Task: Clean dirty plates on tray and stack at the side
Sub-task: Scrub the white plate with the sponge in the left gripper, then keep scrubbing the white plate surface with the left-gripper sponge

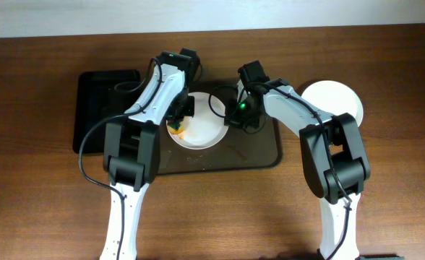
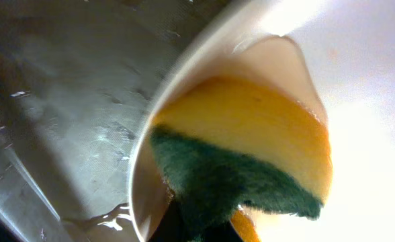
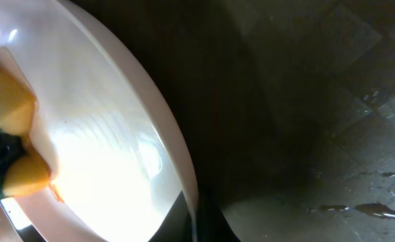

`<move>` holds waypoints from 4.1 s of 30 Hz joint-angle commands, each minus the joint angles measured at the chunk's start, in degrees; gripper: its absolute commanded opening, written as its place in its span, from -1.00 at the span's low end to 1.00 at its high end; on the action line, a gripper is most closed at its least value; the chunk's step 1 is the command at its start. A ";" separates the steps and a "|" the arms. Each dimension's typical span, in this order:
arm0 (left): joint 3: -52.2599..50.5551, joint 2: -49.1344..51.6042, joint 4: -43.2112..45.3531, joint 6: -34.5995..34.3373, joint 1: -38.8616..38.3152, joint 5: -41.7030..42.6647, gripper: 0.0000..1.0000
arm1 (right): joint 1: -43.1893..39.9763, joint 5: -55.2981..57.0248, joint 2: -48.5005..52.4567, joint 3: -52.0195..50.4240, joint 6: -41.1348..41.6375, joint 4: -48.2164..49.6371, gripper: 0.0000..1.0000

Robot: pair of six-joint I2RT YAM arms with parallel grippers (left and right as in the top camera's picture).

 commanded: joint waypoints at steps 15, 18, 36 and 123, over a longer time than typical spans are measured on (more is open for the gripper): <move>-3.82 6.84 18.08 13.84 0.92 10.51 -0.99 | -0.96 2.69 1.29 -1.22 -0.35 -0.39 -0.92; -3.82 6.84 15.98 -1.99 0.92 -4.11 -0.99 | -0.96 2.69 1.29 -1.22 -0.35 -0.42 -0.92; -3.39 5.07 1.14 1.07 -0.76 7.21 -0.99 | -0.96 2.71 1.29 -1.22 -0.37 -0.44 -0.92; -45.79 -26.01 56.70 17.77 -0.31 17.62 -0.99 | -0.90 2.62 1.29 -1.22 -0.33 -0.07 -0.92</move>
